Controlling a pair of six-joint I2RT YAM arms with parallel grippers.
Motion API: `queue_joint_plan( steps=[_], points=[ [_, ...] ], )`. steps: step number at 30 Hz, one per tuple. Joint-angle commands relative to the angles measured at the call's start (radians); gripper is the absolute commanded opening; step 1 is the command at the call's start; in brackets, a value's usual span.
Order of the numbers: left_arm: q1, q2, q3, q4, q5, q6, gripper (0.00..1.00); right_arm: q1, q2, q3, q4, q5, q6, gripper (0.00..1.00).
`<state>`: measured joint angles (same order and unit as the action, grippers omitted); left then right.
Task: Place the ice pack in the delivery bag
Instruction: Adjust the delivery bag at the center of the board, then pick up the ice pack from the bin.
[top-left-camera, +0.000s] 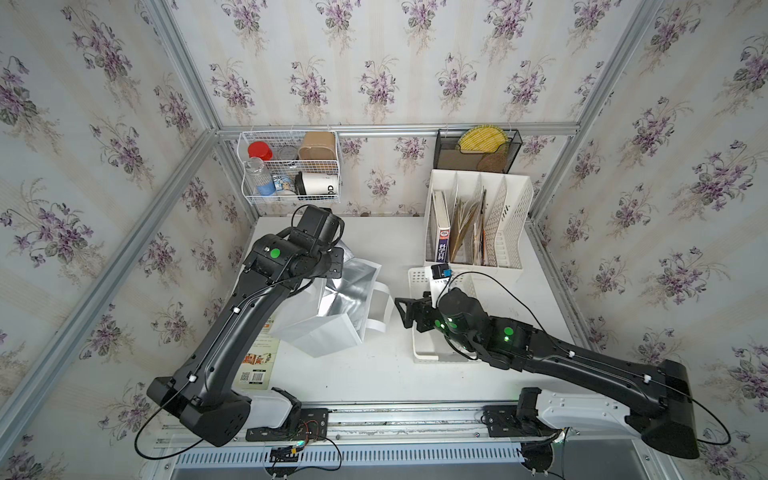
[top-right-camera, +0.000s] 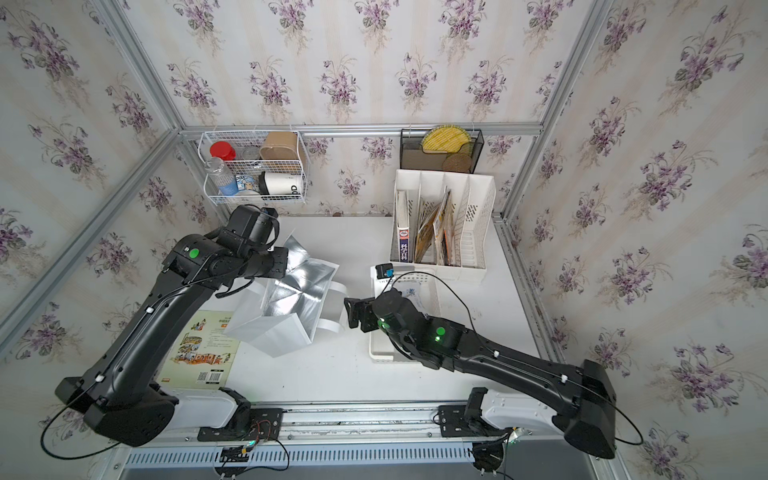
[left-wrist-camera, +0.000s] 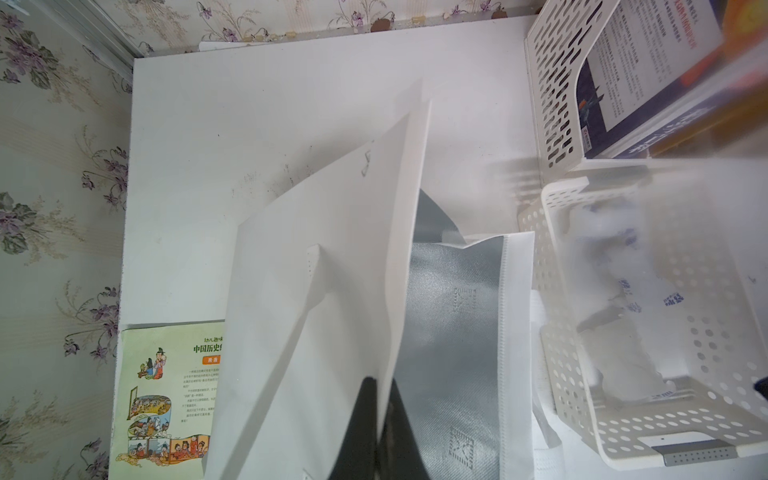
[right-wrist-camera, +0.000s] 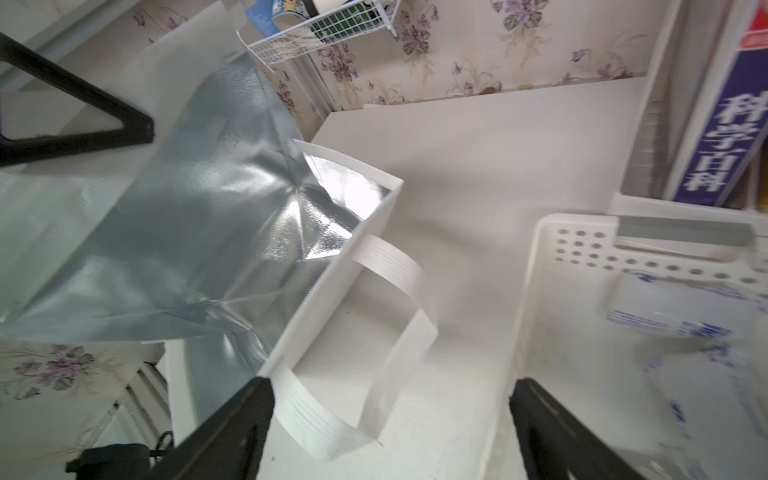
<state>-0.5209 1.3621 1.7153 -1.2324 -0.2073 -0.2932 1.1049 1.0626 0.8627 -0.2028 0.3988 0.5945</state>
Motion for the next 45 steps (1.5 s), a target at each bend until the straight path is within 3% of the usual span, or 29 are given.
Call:
queue_joint_plan(
  steps=[1, 6, 11, 13, 33, 40, 45],
  points=[
    [0.001, -0.01, -0.003, 0.014, 0.024, -0.006, 0.0, 0.0, -0.106, -0.057, -0.135, 0.188, -0.01, 0.94],
    [0.001, -0.023, -0.009, 0.028, 0.054, -0.003, 0.0, -0.013, -0.152, -0.07, -0.366, 0.205, 0.02, 1.0],
    [0.0, -0.01, 0.0, 0.019, 0.05, -0.004, 0.0, -0.221, -0.016, -0.093, -0.389, -0.123, -0.051, 0.97],
    [0.001, -0.006, 0.003, 0.009, 0.052, -0.004, 0.0, -0.268, 0.037, -0.107, -0.374, -0.188, -0.068, 0.93],
    [0.001, -0.01, 0.006, 0.007, 0.074, -0.01, 0.0, -0.276, 0.333, -0.111, -0.284, -0.23, -0.103, 0.88],
    [0.001, -0.006, 0.007, 0.006, 0.082, -0.012, 0.0, -0.275, 0.435, -0.123, -0.243, -0.233, -0.093, 0.83],
    [0.001, -0.004, 0.007, 0.0, 0.092, -0.012, 0.0, -0.276, 0.477, -0.125, -0.207, -0.261, -0.09, 0.72]
  ],
)
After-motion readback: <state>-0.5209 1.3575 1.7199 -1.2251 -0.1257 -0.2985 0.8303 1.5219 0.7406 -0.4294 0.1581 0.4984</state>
